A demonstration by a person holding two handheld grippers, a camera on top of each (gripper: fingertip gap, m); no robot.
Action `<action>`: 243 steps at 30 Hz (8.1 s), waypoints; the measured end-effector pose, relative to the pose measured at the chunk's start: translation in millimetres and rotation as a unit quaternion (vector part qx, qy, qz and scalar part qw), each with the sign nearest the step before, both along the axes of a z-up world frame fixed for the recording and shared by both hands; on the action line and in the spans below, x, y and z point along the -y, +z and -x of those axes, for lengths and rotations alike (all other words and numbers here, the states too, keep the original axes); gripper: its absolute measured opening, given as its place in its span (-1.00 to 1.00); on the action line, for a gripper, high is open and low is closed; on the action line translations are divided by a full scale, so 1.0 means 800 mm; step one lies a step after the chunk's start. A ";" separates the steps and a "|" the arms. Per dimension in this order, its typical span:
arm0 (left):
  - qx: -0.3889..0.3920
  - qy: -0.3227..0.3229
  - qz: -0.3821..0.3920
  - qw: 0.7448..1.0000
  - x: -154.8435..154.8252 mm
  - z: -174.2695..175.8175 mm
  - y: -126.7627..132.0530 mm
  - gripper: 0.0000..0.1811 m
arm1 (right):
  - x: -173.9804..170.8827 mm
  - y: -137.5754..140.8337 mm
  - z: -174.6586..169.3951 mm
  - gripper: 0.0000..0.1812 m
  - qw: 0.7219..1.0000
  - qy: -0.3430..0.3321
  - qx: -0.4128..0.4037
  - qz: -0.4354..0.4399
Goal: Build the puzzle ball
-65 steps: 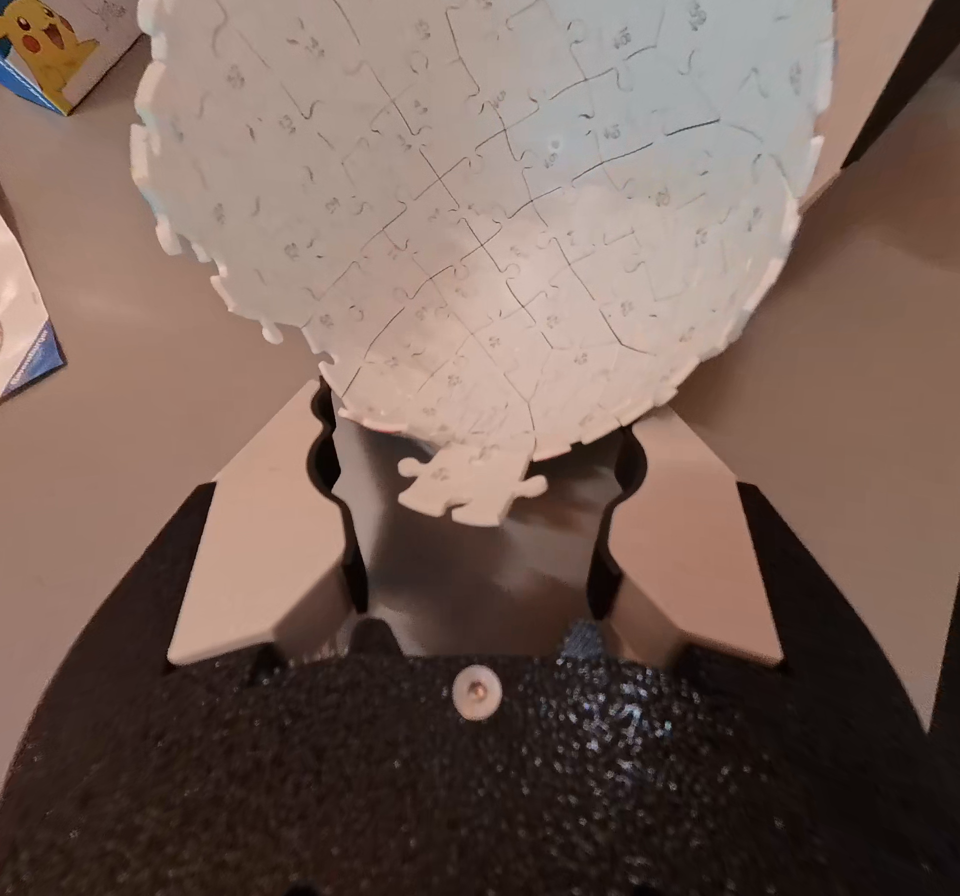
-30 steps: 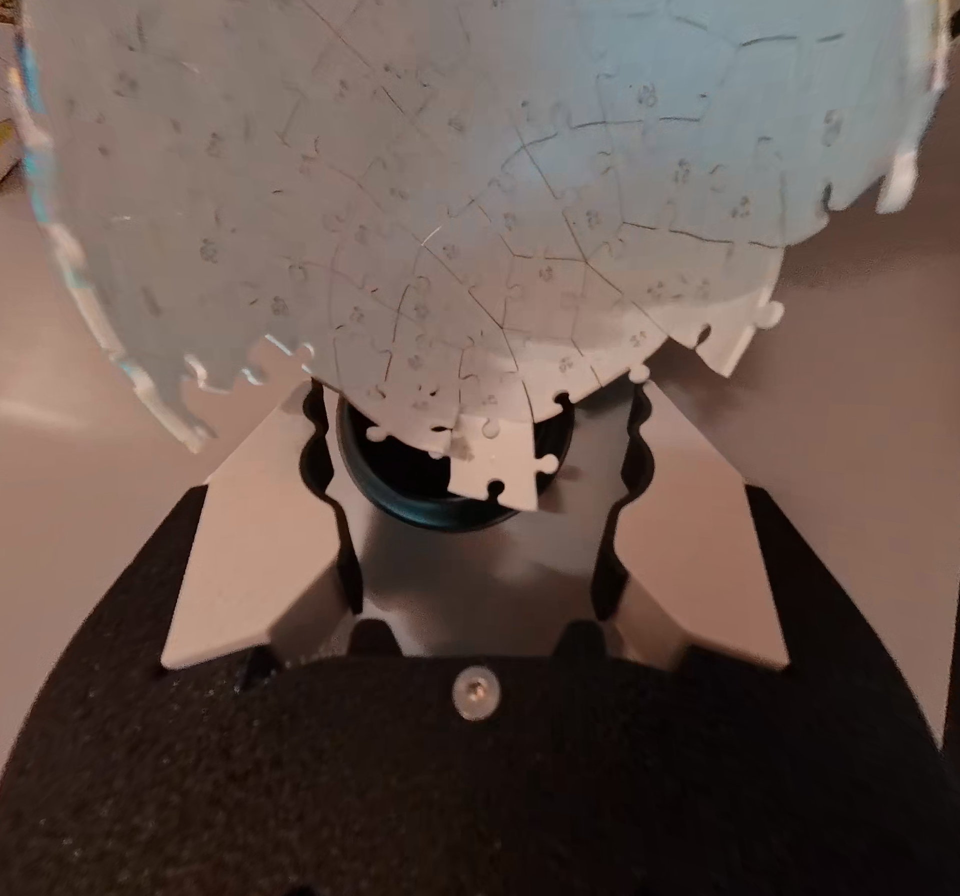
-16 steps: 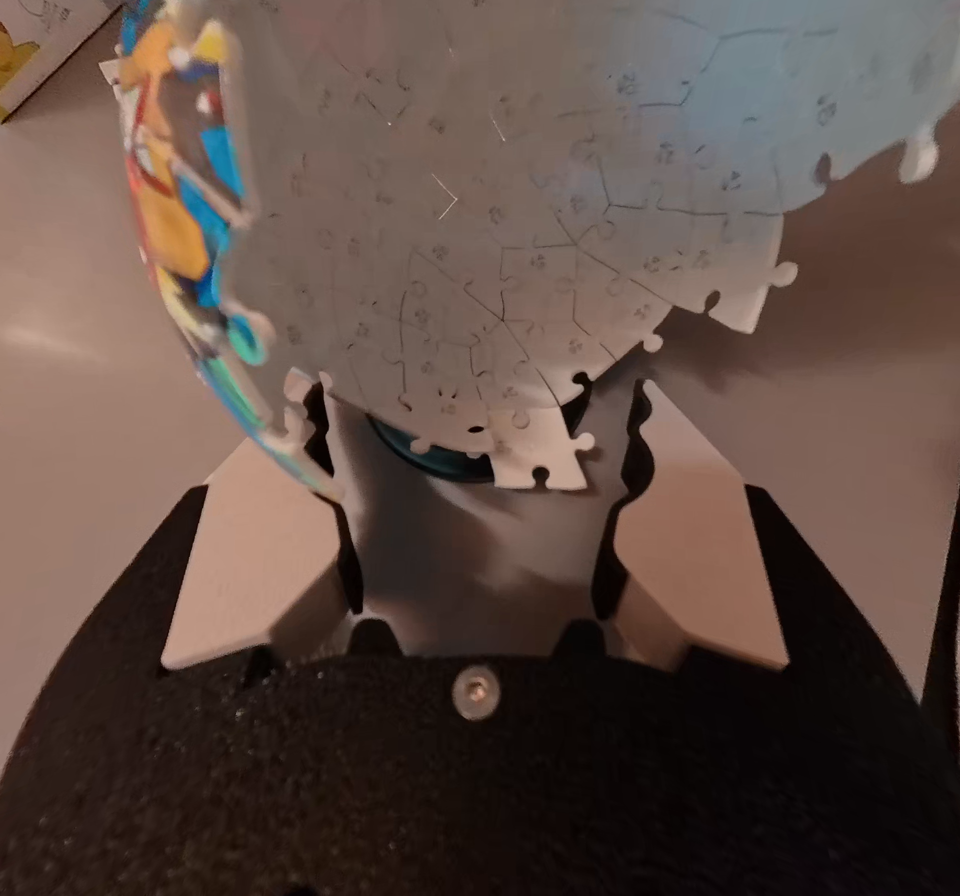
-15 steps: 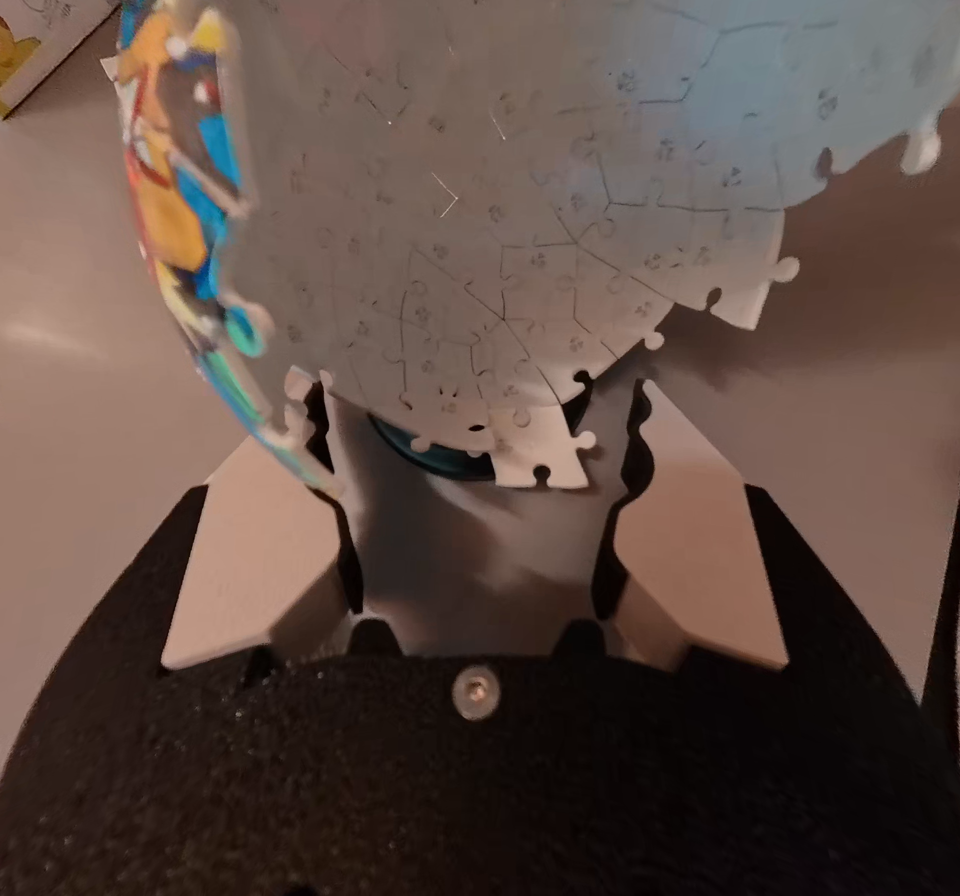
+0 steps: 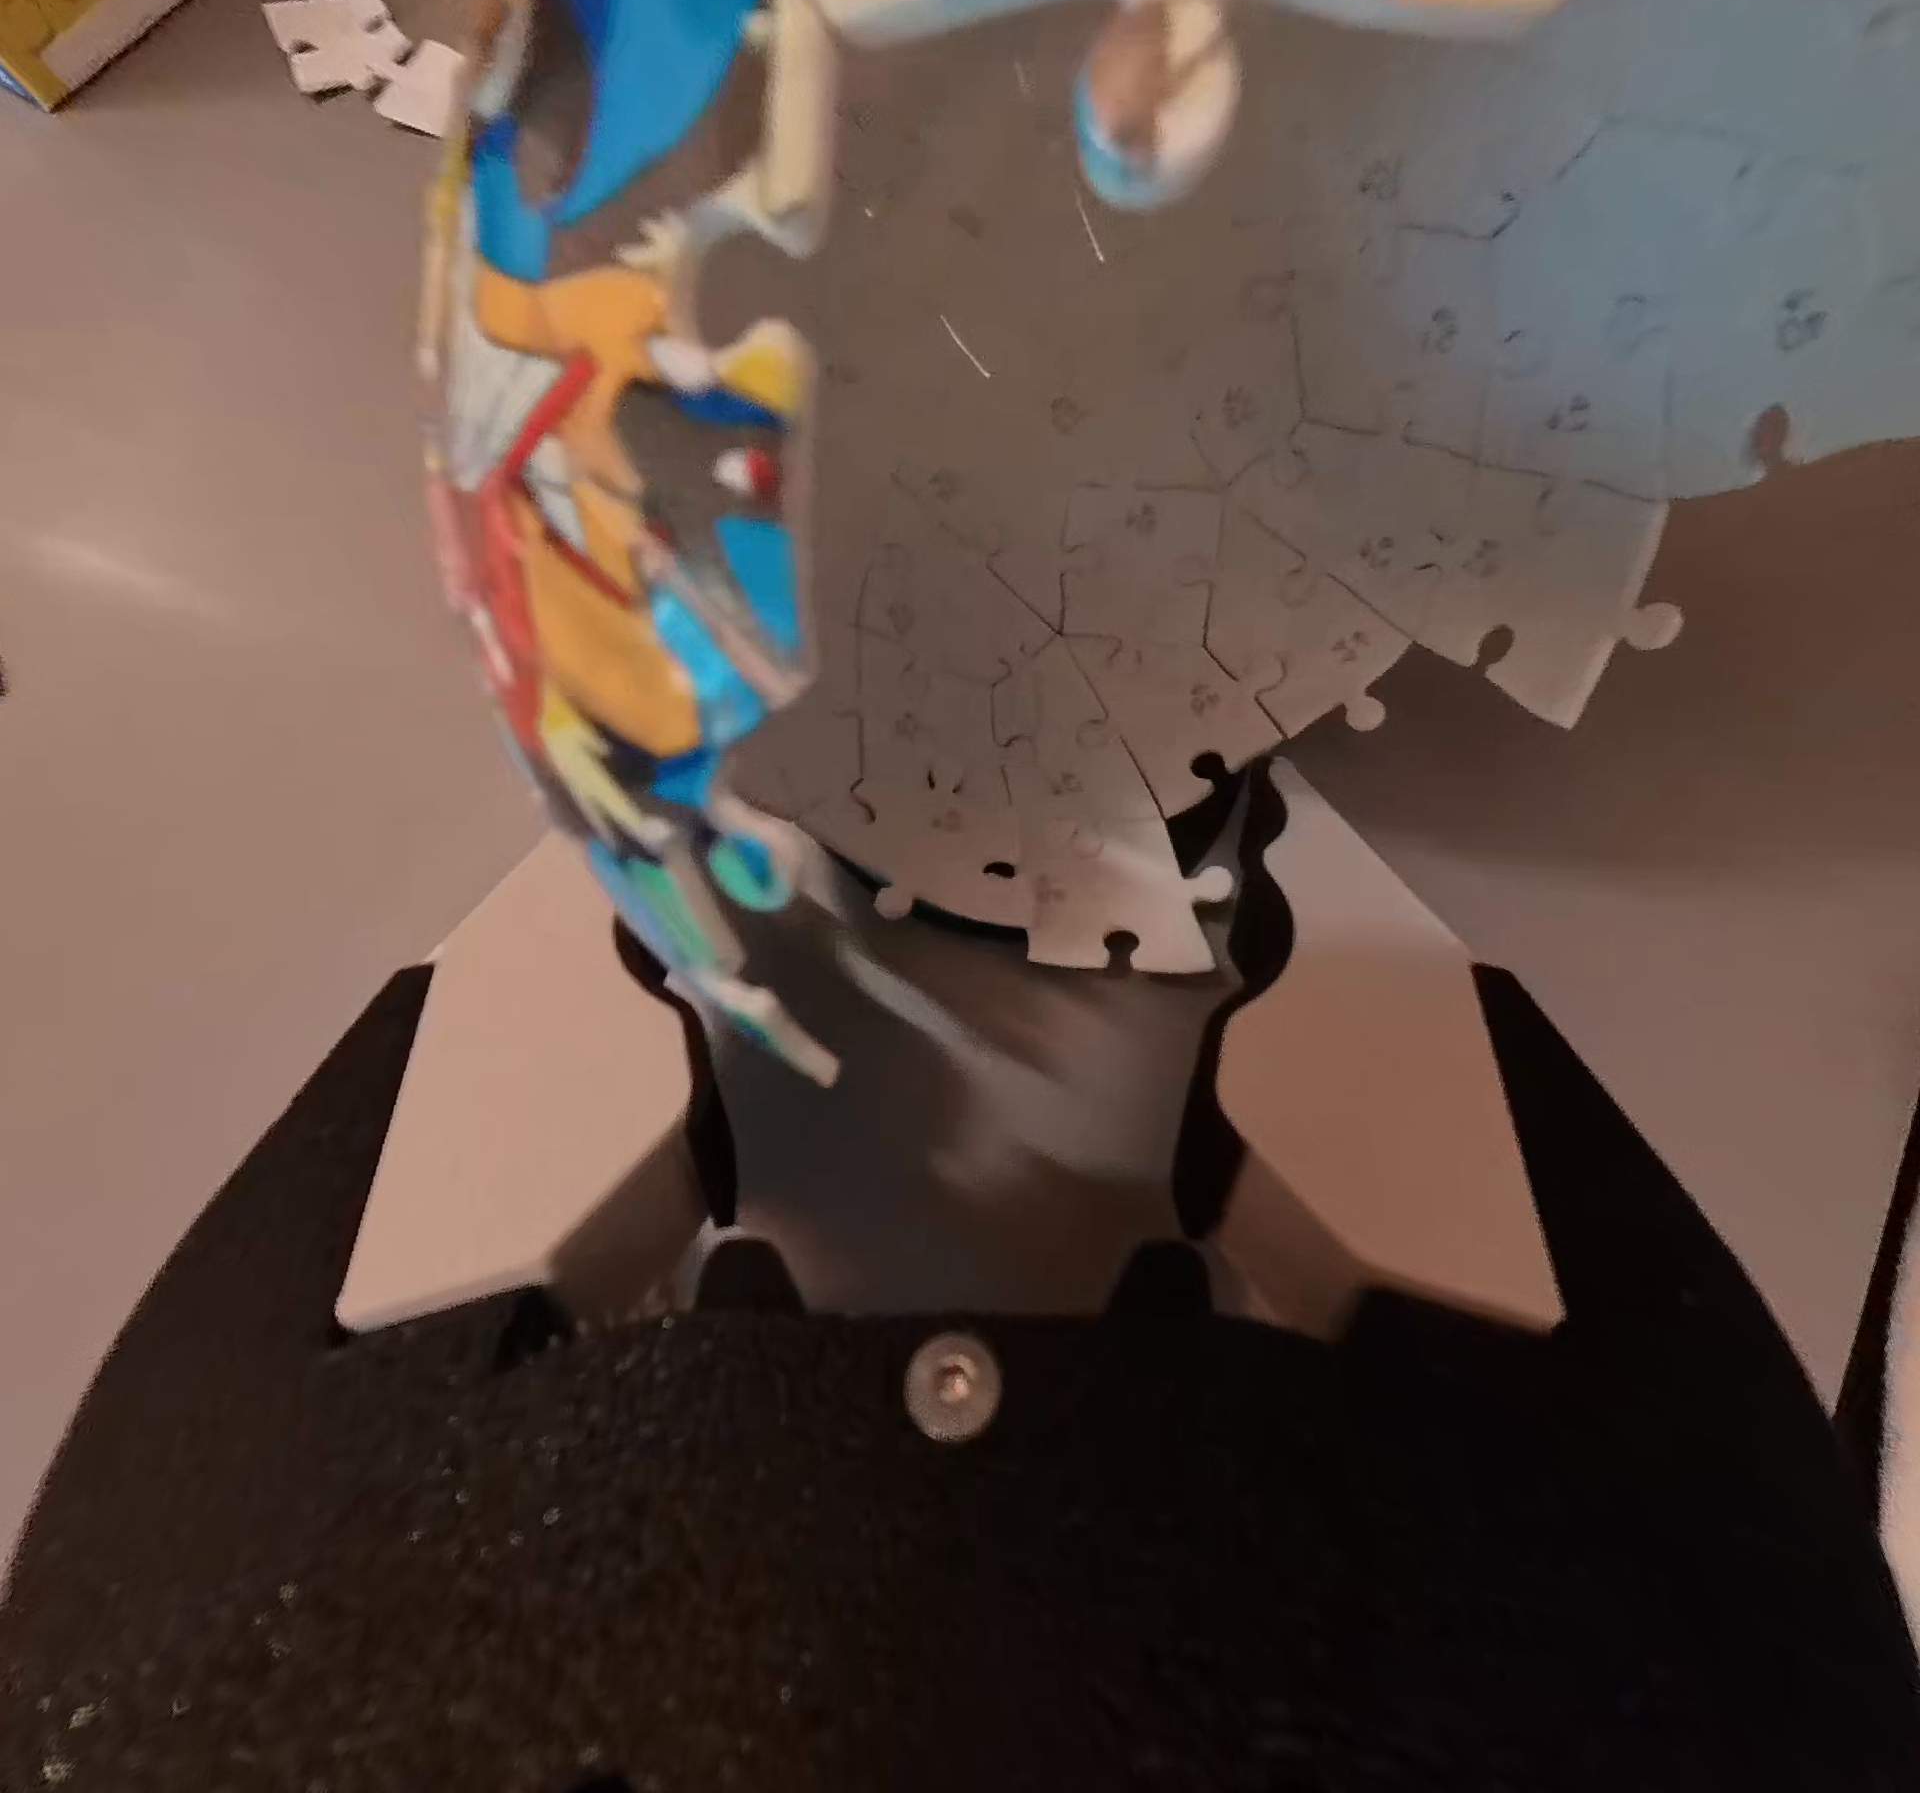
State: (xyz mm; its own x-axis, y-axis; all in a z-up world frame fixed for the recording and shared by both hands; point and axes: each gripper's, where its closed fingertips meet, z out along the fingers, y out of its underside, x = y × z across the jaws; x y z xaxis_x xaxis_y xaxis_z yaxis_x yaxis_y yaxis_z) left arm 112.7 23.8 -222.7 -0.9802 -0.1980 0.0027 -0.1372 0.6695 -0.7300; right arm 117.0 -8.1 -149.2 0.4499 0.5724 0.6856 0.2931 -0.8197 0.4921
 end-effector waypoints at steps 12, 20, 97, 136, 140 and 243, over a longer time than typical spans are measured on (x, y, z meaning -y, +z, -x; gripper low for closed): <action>-0.048 0.094 0.124 0.987 -0.042 -0.026 0.056 0.13 | 0.003 -0.001 -0.001 0.49 1.000 -0.012 0.004 0.006; -0.067 0.188 0.076 0.977 -0.046 -0.059 0.030 0.18 | 0.002 -0.002 -0.003 0.50 1.000 -0.013 -0.001 0.009; -0.006 0.167 -0.038 0.985 -0.062 -0.073 0.016 0.40 | 0.007 -0.006 -0.013 0.53 0.999 -0.040 -0.034 -0.010; -0.060 0.170 -0.006 0.984 -0.062 -0.071 -0.001 0.35 | -0.013 -0.018 -0.009 0.32 0.972 0.055 -0.106 -0.201; -0.041 0.166 -0.029 0.985 -0.064 -0.071 -0.004 0.37 | -0.007 -0.027 -0.012 0.35 0.972 0.039 -0.112 -0.203; -0.055 0.150 -0.073 0.985 -0.053 -0.058 -0.004 0.45 | -0.014 -0.015 -0.010 0.48 0.964 0.007 -0.107 -0.244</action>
